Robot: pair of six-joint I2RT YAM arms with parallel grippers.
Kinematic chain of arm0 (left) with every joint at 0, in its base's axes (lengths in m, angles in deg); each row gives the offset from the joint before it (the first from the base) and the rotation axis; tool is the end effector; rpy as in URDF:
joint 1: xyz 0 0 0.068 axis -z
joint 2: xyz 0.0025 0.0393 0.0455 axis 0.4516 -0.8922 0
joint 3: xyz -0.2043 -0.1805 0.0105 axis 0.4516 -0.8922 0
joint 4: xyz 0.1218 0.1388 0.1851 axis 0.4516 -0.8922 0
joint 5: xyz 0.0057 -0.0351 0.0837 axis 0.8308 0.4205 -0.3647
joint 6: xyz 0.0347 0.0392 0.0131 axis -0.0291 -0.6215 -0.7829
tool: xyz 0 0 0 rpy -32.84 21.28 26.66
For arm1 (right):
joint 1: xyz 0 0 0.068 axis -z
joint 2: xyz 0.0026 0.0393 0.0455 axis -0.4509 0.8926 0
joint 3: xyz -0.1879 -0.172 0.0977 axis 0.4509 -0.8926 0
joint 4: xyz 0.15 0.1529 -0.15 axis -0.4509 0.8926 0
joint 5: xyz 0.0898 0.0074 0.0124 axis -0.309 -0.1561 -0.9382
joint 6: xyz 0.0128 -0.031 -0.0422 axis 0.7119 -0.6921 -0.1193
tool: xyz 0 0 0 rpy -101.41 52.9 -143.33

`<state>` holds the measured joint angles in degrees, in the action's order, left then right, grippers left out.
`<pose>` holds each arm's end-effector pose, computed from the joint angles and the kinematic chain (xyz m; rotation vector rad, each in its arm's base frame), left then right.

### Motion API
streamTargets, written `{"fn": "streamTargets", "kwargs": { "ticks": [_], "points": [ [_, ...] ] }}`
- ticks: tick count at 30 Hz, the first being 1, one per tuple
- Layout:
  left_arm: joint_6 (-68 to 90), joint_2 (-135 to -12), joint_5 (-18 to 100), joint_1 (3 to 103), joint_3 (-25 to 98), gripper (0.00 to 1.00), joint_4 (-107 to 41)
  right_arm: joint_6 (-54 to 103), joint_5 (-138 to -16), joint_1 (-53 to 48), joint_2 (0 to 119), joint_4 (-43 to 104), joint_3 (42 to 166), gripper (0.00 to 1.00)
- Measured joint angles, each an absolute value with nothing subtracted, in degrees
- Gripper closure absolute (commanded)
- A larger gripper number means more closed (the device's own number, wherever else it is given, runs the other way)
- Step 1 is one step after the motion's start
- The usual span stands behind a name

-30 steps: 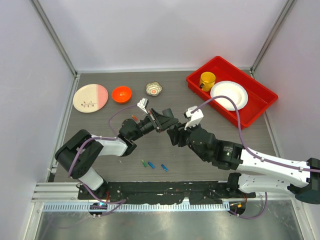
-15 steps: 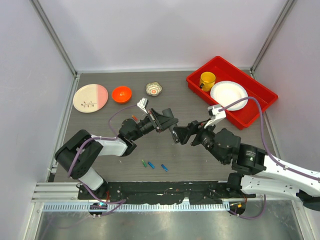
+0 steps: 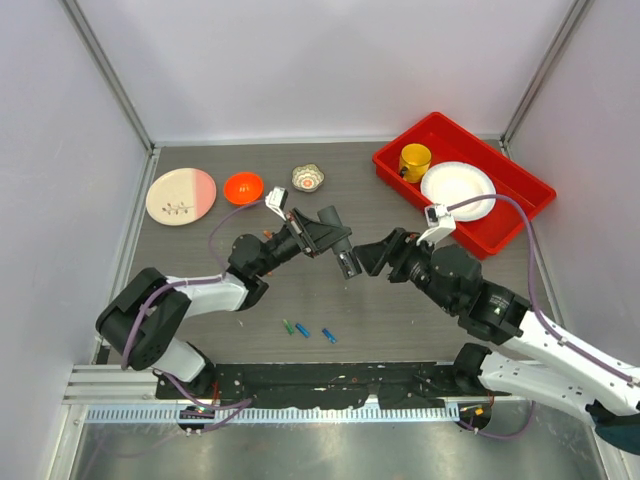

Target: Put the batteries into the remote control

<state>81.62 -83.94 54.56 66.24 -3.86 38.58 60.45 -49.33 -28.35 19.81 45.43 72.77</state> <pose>0.2198 -0.1974 0.2484 -0.1636 1.5538 -1.9977 0.1068 0.1316 0.3365 0.0703 1.8706 0.8996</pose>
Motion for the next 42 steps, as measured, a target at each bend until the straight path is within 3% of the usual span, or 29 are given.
{"fn": "streamTargets", "kwargs": {
  "ticks": [17, 42],
  "points": [
    [81.6, -81.6, 56.1, 65.0, -3.9, 1.0, 38.8, 69.9, -74.1, -17.6, 26.5, 31.7, 69.2, 0.2],
    [81.6, -81.6, 56.4, 65.0, -3.9, 1.0, 38.8, 74.2, -81.2, -13.9, 28.6, 25.2, 65.9, 0.28]
  ]
}}
